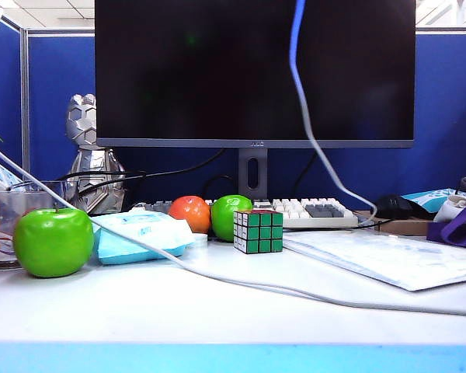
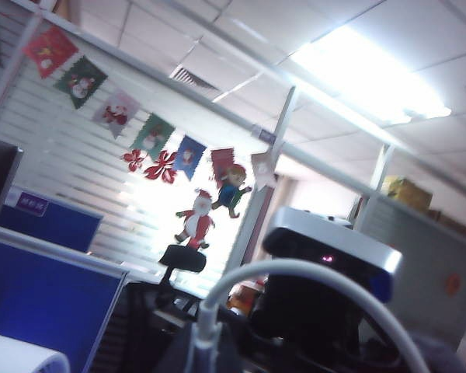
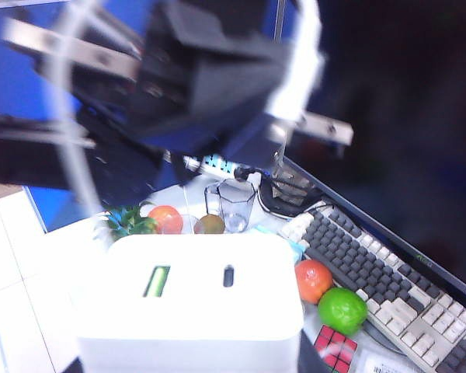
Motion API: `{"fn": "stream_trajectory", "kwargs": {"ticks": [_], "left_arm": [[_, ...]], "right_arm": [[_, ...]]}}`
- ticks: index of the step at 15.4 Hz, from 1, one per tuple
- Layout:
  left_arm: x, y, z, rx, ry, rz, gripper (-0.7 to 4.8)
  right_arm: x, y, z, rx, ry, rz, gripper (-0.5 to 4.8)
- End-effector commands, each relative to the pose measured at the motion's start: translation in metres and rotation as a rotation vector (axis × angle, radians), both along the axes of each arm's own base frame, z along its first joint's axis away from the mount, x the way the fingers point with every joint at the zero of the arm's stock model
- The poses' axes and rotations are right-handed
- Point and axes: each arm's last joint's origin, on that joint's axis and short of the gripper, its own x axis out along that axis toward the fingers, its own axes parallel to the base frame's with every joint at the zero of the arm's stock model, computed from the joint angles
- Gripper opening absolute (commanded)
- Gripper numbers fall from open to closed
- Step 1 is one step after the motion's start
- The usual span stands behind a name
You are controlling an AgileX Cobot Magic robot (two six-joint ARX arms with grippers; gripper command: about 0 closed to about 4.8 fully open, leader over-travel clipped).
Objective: Pick up the Type-C charging cable and the charging base, insert one end of the Type-C charger into the corresponding slot on the base, and finally place the plugged-in charger back on the table.
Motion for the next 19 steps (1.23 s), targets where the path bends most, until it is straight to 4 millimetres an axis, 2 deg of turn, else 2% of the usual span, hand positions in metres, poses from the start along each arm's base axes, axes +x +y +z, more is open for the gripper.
{"fn": "stream_trajectory", "kwargs": {"ticks": [1,6,19], "left_arm": [[-0.0118,0.0052,0.0146,0.044,-0.135,-0.039,-0.06],[-0.0188,-0.0022,0.0163,0.078,-0.175,-0.079,-0.06],[-0.0188,-0.002,0.016,0.078,-0.219,-0.069,-0.06]], "right_arm": [[0.0034,0.0036,0.0027,0.022,-0.011,0.048,-0.01],[0.0101,0.0102,0.0014,0.038,0.006,0.145,-0.01],[0.0056,0.0066,0.004,0.041,-0.017,0.113,-0.01]]}}
